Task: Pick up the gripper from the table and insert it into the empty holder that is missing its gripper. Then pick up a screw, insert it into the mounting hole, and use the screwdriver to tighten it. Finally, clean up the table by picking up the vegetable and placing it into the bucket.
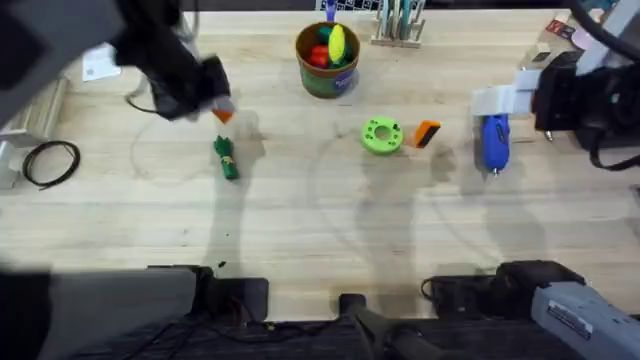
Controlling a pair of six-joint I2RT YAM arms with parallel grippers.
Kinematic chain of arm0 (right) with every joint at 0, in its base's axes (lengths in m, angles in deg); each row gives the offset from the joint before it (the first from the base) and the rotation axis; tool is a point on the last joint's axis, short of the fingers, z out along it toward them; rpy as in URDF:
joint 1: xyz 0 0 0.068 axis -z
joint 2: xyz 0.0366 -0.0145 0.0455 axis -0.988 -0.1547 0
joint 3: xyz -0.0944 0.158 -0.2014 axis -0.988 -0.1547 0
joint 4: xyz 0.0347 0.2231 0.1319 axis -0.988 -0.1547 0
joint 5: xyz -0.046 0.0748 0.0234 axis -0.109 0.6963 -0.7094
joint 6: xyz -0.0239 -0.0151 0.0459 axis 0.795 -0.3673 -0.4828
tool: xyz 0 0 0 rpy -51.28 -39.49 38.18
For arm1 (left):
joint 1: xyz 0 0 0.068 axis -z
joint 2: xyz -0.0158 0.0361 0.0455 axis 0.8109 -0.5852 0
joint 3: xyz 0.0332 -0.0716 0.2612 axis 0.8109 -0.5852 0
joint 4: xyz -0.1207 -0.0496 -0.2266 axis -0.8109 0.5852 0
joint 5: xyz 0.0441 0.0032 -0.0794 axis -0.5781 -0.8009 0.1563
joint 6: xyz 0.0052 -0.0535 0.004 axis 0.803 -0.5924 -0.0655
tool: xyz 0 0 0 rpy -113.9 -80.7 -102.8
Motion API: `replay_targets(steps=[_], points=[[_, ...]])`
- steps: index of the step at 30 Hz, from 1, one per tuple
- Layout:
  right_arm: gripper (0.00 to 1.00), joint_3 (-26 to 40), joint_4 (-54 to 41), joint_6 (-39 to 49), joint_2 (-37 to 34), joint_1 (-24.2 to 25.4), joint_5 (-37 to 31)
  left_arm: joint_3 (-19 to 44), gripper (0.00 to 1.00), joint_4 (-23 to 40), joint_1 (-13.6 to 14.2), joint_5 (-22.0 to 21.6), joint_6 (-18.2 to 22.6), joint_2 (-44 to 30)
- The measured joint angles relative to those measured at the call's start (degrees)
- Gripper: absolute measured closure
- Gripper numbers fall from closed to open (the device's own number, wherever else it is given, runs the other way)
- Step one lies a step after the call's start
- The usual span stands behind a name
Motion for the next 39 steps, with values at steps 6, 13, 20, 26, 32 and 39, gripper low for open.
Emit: replay_targets(steps=[6,13,20,26,32,39], points=[[0.010,0.00,0.00,0.02,0.00,0.00,0.00,2.80,0.998,4.05,0.38,-0.06,0.21,10.21],[0.008,0.00,0.00,0.01,0.00,0.00,0.01,2.80,0.998,4.83,0.38,-0.28,0.21,13.75],[0.009,0.00,-0.51,0.00,0.00,0.00,0.00,2.80,0.630,4.89,0.38,-0.68,0.61,13.96],[0.008,0.02,-1.55,0.00,0.00,0.00,0.00,2.80,0.018,4.89,0.38,-0.72,0.45,13.96],[0.010,0.02,-1.55,0.01,0.00,0.00,0.00,2.80,0.015,4.90,0.38,-0.70,0.45,13.96],[0.008,0.02,-1.56,0.02,0.00,0.00,0.00,2.80,0.015,4.91,0.38,-0.68,0.45,13.96]])
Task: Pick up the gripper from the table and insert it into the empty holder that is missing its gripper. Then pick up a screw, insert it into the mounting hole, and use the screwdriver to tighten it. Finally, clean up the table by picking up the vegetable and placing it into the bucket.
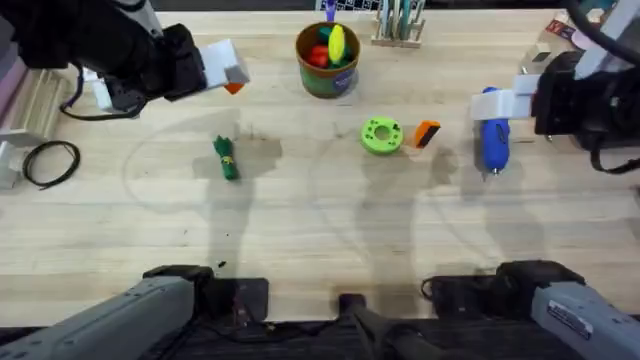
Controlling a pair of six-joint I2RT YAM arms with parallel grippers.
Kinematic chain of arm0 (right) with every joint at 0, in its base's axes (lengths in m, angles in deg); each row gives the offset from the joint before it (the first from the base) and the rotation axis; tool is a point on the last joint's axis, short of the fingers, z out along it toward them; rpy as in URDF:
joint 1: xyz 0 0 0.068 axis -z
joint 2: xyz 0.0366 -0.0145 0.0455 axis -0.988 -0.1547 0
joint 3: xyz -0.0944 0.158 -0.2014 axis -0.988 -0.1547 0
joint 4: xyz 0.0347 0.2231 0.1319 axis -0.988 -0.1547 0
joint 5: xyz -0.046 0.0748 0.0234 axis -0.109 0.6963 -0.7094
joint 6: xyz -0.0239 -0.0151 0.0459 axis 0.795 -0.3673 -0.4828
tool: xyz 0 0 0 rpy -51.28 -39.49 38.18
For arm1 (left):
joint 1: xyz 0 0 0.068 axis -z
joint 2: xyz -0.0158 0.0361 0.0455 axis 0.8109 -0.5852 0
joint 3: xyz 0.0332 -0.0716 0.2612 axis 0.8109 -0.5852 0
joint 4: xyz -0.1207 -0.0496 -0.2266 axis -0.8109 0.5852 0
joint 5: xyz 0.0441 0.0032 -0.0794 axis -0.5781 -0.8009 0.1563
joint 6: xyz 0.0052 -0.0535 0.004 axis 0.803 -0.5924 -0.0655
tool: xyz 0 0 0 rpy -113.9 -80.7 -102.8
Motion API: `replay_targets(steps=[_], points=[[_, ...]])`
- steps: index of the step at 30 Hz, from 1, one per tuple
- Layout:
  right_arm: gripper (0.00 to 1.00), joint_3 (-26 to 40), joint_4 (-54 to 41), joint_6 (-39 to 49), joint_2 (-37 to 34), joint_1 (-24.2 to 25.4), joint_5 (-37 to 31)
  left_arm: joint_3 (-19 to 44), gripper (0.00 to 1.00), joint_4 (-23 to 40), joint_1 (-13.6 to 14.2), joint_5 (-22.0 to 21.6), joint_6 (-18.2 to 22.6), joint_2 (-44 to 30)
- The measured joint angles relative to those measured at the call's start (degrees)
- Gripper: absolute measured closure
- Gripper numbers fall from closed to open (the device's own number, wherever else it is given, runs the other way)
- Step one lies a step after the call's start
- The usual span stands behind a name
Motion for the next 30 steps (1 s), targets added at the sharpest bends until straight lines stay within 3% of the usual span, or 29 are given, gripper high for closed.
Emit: replay_targets(steps=[14,19,23,27,30], points=[[0.010,0.00,-0.02,-0.02,0.00,0.00,0.02,-0.02,0.015,3.55,0.00,-1.38,0.00,0.00],[0.008,0.00,0.01,0.01,0.00,0.00,0.01,-0.10,0.015,-5.08,0.38,-2.18,0.96,0.13],[0.009,0.02,0.01,-0.02,0.00,0.00,0.00,-2.34,0.015,-13.65,3.24,-2.47,4.50,2.56],[0.009,0.02,0.01,-0.01,0.00,0.00,0.00,-8.93,0.015,-23.37,6.25,-2.99,8.38,8.02],[0.009,0.04,0.01,0.00,0.00,0.00,0.00,-17.16,0.015,-32.27,6.26,-3.81,9.71,13.15]])
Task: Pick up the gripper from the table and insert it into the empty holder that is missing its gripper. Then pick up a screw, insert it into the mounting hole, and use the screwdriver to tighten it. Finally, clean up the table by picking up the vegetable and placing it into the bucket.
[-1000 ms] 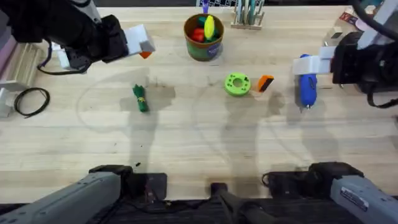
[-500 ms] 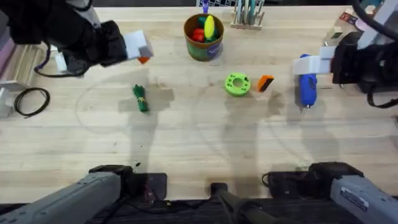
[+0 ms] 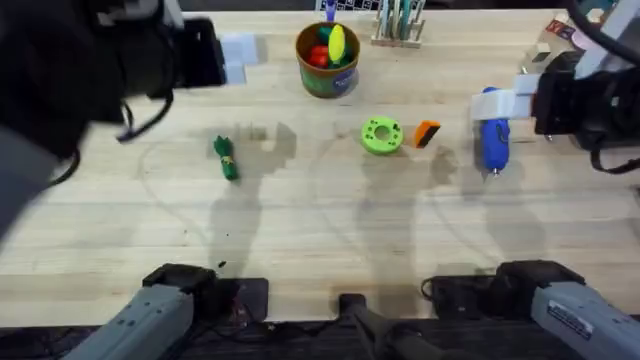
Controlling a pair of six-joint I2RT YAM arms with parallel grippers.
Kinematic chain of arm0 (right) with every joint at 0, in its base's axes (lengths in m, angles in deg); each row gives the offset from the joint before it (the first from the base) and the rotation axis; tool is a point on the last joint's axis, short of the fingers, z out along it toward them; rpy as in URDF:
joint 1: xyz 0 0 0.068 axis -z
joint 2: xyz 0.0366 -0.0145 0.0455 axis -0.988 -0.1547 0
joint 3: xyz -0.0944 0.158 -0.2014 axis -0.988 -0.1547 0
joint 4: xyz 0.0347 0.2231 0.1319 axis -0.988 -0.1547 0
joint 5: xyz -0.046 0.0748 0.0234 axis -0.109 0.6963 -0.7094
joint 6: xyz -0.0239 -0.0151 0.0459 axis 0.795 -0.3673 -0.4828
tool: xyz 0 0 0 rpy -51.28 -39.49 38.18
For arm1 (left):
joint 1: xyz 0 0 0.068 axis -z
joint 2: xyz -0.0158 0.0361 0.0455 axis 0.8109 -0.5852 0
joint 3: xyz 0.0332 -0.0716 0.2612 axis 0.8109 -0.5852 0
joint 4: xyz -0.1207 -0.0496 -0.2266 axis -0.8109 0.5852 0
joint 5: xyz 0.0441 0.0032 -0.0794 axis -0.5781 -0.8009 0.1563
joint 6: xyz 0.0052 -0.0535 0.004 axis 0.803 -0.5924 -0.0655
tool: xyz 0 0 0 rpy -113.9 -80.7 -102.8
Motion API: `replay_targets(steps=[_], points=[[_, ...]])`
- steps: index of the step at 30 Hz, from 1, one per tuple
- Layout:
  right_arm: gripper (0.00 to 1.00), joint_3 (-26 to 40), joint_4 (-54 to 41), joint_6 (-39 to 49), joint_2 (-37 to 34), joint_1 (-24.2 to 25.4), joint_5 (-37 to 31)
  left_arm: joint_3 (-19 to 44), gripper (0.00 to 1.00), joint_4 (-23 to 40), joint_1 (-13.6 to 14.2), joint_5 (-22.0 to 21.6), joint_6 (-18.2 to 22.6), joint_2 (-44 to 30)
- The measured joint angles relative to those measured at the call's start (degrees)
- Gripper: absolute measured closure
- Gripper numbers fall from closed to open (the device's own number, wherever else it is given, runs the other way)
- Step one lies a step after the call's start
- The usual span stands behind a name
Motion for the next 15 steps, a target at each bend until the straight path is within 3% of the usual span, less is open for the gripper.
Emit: replay_targets(steps=[3,4,8,15], points=[[0.008,0.00,0.00,0.00,0.00,0.00,0.02,-8.72,0.015,-7.93,-0.31,-0.45,0.58,5.33],[0.008,0.00,0.00,-0.02,0.00,0.00,0.00,-20.19,0.015,-12.92,-0.31,-0.34,0.78,14.86],[0.009,0.00,0.00,-0.02,0.00,0.00,0.02,-29.48,0.015,-17.95,-0.32,0.12,-0.57,25.49],[0.009,0.01,0.00,-0.01,0.00,0.00,0.00,-41.07,0.015,-33.31,-1.72,2.02,-0.49,39.38]])
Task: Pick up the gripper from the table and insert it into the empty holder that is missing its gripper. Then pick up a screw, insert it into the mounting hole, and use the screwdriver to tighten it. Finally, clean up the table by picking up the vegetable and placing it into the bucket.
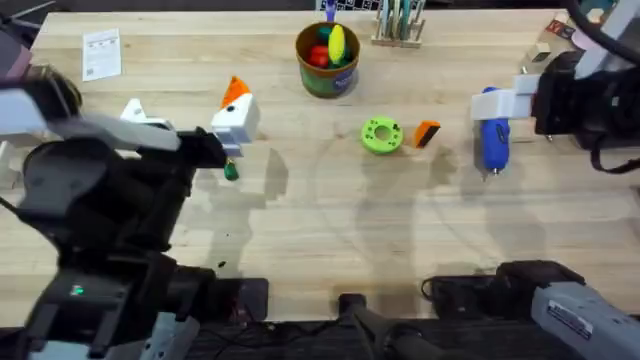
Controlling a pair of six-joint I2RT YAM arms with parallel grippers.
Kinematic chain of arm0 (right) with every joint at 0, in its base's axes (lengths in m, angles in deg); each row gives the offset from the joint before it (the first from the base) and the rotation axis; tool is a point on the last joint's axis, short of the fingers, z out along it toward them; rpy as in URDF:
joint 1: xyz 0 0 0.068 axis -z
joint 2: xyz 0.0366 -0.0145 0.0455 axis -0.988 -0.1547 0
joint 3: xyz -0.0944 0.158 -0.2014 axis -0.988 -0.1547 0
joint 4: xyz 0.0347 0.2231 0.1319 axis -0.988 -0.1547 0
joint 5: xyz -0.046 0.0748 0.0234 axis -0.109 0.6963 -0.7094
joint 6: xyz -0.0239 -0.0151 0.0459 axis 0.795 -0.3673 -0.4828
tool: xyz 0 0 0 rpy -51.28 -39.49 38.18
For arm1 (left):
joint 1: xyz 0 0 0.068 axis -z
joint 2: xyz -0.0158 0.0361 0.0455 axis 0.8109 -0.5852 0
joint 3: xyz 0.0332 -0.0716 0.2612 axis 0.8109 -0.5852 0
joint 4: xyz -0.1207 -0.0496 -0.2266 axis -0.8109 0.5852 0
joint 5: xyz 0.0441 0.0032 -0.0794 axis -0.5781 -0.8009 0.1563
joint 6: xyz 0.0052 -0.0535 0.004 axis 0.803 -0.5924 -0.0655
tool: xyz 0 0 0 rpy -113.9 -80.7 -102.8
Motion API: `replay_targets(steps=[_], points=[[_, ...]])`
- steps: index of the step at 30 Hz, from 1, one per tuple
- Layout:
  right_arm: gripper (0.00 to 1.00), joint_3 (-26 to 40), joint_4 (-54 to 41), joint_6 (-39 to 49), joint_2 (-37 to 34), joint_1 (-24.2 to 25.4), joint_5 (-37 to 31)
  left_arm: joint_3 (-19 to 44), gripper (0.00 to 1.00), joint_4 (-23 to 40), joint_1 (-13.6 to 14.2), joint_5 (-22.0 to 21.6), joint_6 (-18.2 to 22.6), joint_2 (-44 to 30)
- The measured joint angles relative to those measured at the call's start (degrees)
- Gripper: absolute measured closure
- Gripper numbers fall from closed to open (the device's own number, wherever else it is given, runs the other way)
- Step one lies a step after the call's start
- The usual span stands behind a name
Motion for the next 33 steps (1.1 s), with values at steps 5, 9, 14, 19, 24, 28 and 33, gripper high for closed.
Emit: replay_targets(steps=[5,9,14,19,24,28,33], points=[[0.009,0.01,0.00,-0.01,0.00,0.00,0.00,-8.05,0.015,-8.45,-0.27,8.17,6.83,4.56],[0.009,0.01,0.00,0.01,0.00,0.00,0.00,-13.62,0.016,-10.39,-1.84,15.90,10.51,9.22],[0.008,0.01,0.00,-0.01,0.00,0.00,0.01,-16.39,0.015,-8.18,-4.79,24.20,12.26,14.37],[0.009,0.01,-0.02,-0.01,0.00,0.00,0.00,-16.39,0.015,-5.38,-6.16,30.12,12.92,18.46],[0.009,0.01,0.00,-0.01,0.00,0.00,0.02,-16.39,0.015,-2.18,-6.16,34.74,13.24,20.30],[0.007,0.01,-0.02,0.01,0.00,0.00,0.02,-16.37,0.015,-0.36,-6.16,38.12,13.32,20.27],[0.008,0.01,0.00,0.01,0.00,0.00,0.00,-16.36,0.015,0.07,-6.16,43.68,13.54,20.30]])
